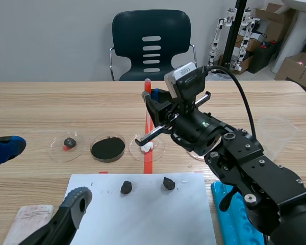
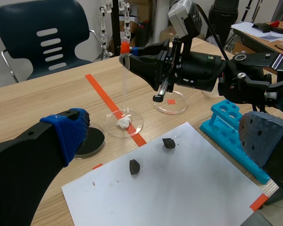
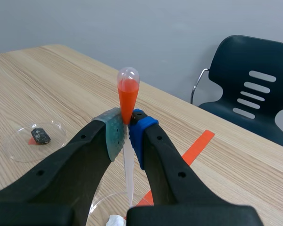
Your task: Squeeze the dropper onto the mineral
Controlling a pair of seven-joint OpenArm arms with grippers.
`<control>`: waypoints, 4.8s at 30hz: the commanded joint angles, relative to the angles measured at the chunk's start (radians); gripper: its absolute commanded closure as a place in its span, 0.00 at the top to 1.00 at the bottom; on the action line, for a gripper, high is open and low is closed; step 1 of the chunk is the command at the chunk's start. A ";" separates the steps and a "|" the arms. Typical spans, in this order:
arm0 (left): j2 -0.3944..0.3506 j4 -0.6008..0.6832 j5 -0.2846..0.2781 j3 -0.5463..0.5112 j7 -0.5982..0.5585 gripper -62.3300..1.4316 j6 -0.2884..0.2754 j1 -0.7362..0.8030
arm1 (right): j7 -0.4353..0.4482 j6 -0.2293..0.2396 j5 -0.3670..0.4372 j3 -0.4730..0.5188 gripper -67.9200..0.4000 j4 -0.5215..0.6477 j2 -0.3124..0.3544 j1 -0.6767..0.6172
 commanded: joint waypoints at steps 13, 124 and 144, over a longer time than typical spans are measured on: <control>0.002 0.006 -0.007 0.002 -0.013 1.00 -0.002 0.003 | 0.015 0.000 0.008 0.003 0.01 0.003 0.000 0.025; 0.002 0.006 -0.007 0.002 -0.013 1.00 -0.002 0.003 | -0.274 -0.008 0.047 0.183 0.02 1.006 0.028 -0.778; 0.002 0.006 -0.007 0.002 -0.013 1.00 -0.002 0.003 | -0.274 -0.008 0.047 0.183 0.02 1.006 0.028 -0.778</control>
